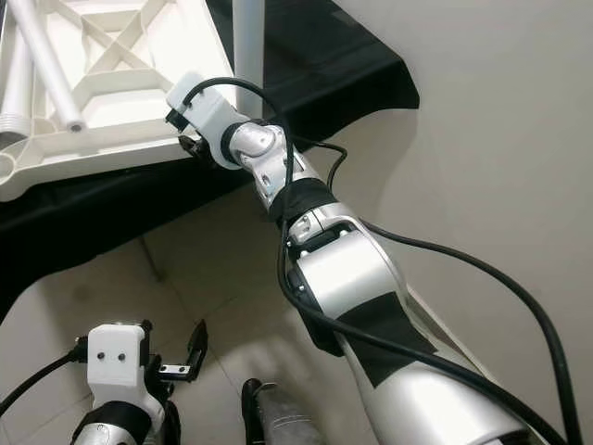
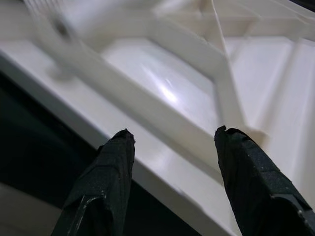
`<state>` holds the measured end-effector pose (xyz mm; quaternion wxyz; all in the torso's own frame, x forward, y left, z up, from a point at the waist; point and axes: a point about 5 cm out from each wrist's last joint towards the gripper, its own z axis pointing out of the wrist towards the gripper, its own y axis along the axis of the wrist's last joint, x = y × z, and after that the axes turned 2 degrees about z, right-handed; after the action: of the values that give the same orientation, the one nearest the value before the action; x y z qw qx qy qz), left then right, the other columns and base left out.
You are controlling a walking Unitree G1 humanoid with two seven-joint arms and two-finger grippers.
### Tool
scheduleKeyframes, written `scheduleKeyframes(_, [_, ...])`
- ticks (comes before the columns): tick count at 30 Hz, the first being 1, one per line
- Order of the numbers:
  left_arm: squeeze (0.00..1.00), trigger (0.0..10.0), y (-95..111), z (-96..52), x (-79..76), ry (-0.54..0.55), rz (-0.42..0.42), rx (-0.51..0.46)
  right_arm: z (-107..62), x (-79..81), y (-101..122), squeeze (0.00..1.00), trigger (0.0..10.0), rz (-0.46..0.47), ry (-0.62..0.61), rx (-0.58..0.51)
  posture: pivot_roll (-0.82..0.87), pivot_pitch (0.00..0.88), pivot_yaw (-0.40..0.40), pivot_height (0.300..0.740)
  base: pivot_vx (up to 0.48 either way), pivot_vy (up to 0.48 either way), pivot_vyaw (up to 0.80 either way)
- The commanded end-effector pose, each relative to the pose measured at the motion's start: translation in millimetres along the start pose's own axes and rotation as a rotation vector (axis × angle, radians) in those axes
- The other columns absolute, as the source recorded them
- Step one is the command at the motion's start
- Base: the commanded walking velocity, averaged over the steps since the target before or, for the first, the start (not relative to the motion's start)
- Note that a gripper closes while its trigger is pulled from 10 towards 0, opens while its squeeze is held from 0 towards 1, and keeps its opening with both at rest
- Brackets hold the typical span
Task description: Building children table
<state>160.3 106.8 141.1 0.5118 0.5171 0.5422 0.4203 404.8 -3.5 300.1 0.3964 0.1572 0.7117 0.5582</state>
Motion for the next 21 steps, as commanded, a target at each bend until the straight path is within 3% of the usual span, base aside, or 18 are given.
scheduleKeyframes(1, [0.0, 10.0, -3.6, -0.9, -35.0, -0.101, -0.106, 0.024, -1.8, -0.4, 1.3, 0.0, 10.0, 0.138, 0.033, -0.082, -0.03, 0.272, -0.147, 0.74, 0.0, 0.0, 0.0])
scheduleKeyframes(2, [0.0, 10.0, -3.6, -0.9, -35.0, -0.101, -0.106, 0.024, -1.8, -0.4, 1.3, 0.0, 10.0, 0.138, 0.033, -0.082, -0.03, 0.272, -0.147, 0.74, 0.0, 0.0, 0.0])
scheduleKeyframes(6, [0.0, 10.0, -4.8, -0.8, -31.9, -0.096, -0.094, 0.025, -12.0, -12.9, 6.9, 0.0, 10.0, 0.327, 0.075, -0.259, -0.03, 0.264, -0.138, 0.74, 0.0, 0.0, 0.0])
scheduleKeyframes(10, [0.0, 10.0, -5.4, -0.5, -30.0, -0.093, -0.09, 0.025, -15.7, -17.5, 5.7, 0.0, 10.0, 0.338, 0.054, -0.297, -0.03, 0.258, -0.135, 0.74, 0.0, 0.0, 0.0])
scheduleKeyframes(12, [0.0, 10.0, -5.4, 0.6, -25.9, -0.083, -0.071, 0.015, -25.6, -26.6, -3.5, 0.0, 10.0, 0.372, 0.001, -0.353, -0.03, 0.243, -0.125, 0.74, 0.0, 0.0, 0.0])
scheduleKeyframes(16, [0.0, 10.0, -5.7, 3.0, -20.2, -0.065, -0.04, 0.004, -40.1, -26.7, -22.6, 0.0, 10.0, 0.364, -0.04, -0.393, -0.02, 0.223, -0.113, 0.74, 0.0, 0.0, 0.0])
scheduleKeyframes(21, [0.0, 10.0, -6.5, 11.1, -8.7, -0.021, 0.018, -0.023, -66.8, -4.8, -63.6, 0.0, 10.0, 0.315, -0.091, -0.371, -0.02, 0.183, -0.093, 0.74, 0.0, 0.0, 0.48])
